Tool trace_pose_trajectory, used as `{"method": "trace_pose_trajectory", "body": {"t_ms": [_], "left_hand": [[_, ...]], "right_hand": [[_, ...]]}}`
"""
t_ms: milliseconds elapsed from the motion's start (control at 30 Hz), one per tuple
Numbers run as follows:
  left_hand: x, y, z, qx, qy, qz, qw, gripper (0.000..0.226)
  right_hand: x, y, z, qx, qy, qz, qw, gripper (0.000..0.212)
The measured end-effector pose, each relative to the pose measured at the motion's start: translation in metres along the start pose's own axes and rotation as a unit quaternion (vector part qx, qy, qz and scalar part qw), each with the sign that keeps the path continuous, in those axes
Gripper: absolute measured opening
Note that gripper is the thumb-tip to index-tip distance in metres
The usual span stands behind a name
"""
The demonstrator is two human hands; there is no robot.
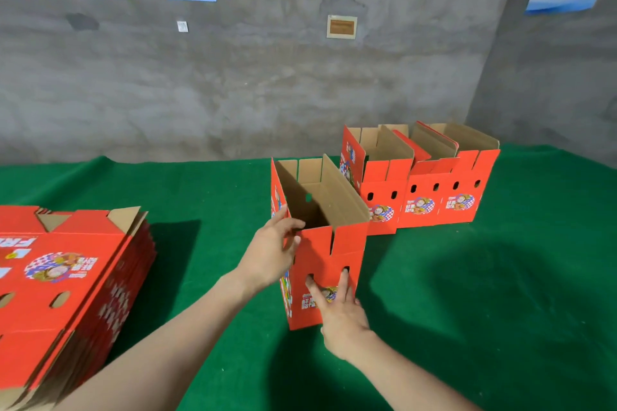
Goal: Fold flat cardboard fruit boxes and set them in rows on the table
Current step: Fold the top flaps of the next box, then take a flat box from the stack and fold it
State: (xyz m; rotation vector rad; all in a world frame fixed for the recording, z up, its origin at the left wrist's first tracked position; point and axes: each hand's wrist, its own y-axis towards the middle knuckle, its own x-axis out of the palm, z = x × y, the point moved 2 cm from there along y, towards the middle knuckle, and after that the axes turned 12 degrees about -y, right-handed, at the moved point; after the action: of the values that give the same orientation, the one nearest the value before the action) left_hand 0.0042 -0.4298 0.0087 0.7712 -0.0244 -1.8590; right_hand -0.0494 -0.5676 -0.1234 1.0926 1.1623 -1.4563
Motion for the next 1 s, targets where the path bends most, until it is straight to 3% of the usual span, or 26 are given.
{"method": "trace_pose_trajectory", "body": {"t_ms": [233,367,533,700,1000], "left_hand": [[-0.002,0.045,-0.027,-0.044,0.045,-0.077,0.995,0.062],[-0.013,0.068,-0.055,-0.107,0.141,-0.064,0.982,0.062],[-0.068,0.088,-0.102,-0.238,0.354,0.014,0.904,0.064],[-0.12,0.072,-0.154,-0.375,0.374,0.072,0.845,0.063],[-0.091,0.071,-0.169,-0.343,0.354,0.037,0.869,0.071]], "right_hand": [[-0.02,0.084,0.02,0.016,0.028,-0.023,0.999,0.106],[-0.033,0.143,0.035,0.041,0.011,-0.029,0.999,0.106],[-0.036,0.209,0.063,0.066,-0.033,-0.012,0.997,0.108],[-0.031,0.258,0.101,0.077,-0.061,0.014,0.995,0.109],[-0.035,0.284,0.152,0.136,-0.063,-0.008,0.989,0.107]]}}
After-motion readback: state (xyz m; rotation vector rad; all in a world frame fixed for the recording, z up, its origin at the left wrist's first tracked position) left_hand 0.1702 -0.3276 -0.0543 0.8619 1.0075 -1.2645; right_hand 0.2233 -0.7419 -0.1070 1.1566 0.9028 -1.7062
